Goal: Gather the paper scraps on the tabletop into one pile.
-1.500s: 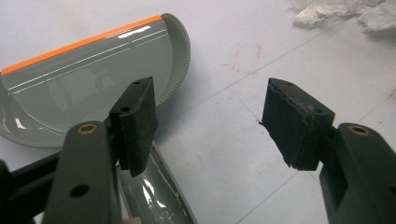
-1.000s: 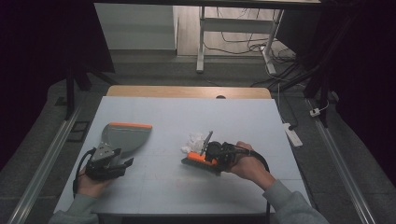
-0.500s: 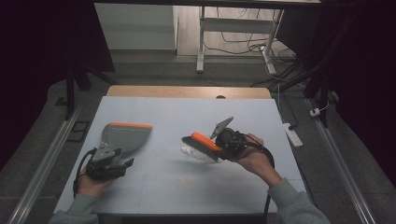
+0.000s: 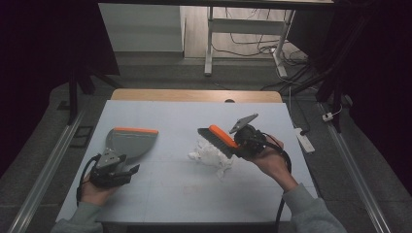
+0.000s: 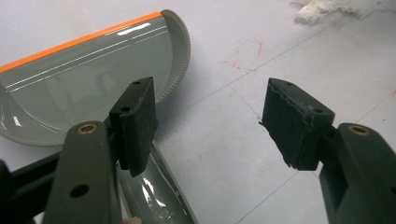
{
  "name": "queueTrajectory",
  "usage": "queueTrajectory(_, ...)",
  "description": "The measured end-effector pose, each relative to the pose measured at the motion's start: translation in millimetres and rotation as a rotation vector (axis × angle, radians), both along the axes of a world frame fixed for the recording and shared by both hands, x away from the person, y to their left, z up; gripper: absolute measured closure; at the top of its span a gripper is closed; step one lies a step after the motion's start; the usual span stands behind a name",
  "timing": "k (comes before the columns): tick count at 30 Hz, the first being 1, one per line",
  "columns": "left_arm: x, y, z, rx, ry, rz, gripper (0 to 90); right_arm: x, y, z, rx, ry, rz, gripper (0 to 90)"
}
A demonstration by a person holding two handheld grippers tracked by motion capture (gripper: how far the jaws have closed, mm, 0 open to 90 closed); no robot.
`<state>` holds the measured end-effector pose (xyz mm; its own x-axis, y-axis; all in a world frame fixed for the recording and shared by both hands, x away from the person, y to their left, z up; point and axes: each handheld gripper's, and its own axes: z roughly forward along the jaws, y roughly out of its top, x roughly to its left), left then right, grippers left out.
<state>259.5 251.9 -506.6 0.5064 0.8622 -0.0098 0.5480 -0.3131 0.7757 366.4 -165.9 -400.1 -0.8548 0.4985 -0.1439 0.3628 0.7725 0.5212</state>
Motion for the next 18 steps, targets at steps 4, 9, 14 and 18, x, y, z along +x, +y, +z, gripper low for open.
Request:
queueTrajectory(4, 0.1, 0.4, -0.1, -0.003, 0.0, 0.0, 35.9, 3.1, -2.6, -3.8, 0.002, 0.01, -0.029, 70.0)
queueTrajectory(9, -0.3, -0.1, 0.4, -0.001, -0.003, -0.002, 35.9, 4.7, -17.0, -10.2, 0.021, 0.018, -0.078, 70.0)
queueTrajectory(14, -0.4, -1.2, 0.3, 0.002, -0.001, -0.001, 35.9, 1.8, -38.0, -17.2, 0.058, 0.02, -0.12, 70.0)
queueTrajectory(18, -0.1, -1.7, 0.0, 0.002, 0.001, -0.004, 35.9, -3.6, -55.5, -25.2, 0.077, 0.014, -0.16, 70.0)
